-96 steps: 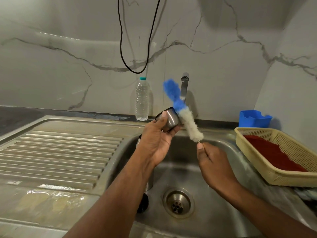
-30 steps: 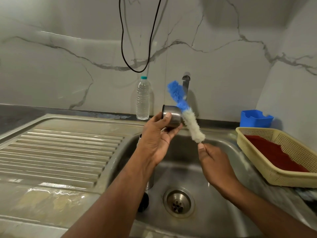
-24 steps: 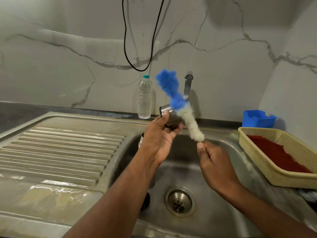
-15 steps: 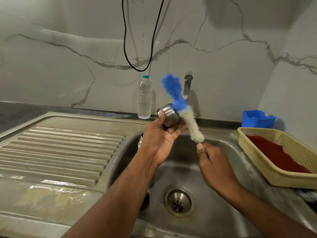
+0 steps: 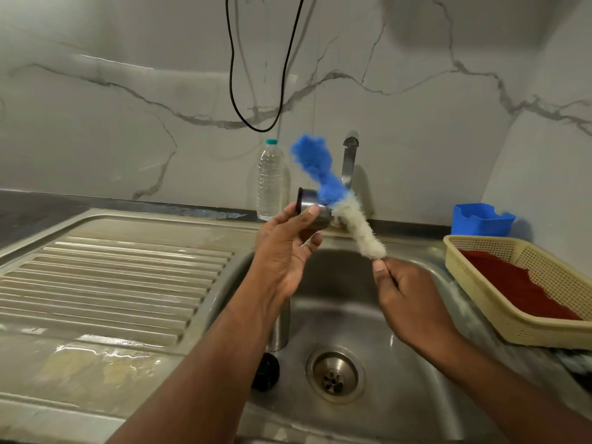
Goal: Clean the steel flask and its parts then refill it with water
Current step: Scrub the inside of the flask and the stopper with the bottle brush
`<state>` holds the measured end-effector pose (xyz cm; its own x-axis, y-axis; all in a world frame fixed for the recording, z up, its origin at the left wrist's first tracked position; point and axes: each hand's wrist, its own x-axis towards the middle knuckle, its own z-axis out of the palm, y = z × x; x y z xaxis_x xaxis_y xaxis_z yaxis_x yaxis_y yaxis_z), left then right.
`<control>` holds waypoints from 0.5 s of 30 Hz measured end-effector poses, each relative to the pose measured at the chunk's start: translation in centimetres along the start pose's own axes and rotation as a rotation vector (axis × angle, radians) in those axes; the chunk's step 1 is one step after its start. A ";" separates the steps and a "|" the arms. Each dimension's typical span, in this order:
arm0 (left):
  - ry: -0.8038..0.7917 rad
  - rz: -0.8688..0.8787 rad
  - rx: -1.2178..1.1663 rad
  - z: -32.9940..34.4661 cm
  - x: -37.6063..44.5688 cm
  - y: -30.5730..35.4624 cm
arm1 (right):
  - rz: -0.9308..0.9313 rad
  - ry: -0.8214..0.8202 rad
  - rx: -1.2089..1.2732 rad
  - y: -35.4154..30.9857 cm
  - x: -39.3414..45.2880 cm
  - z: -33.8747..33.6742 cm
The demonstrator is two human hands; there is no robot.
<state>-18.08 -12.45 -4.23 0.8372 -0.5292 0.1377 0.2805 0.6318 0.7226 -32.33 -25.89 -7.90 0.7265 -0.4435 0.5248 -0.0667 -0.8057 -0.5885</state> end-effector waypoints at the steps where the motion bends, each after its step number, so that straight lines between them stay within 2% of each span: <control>1: 0.029 0.014 0.017 -0.1 0.0 0.1 | 0.020 -0.011 0.002 0.2 0.1 -0.1; 6: 0.108 0.166 0.099 -0.2 0.3 0.6 | -0.093 -0.022 -0.098 0.1 -0.1 -0.6; 11: 0.276 0.477 0.539 -1.0 0.0 2.0 | -0.064 -0.059 -0.197 0.6 0.8 -1.9; 15: 0.317 0.615 0.650 -2.3 0.4 3.4 | -0.123 -0.094 -0.234 0.4 1.1 -3.1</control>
<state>-15.73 -9.24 -3.31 0.8662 0.0304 0.4987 -0.4887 0.2591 0.8331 -33.68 -27.90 -5.62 0.7985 -0.3069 0.5179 -0.1219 -0.9249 -0.3601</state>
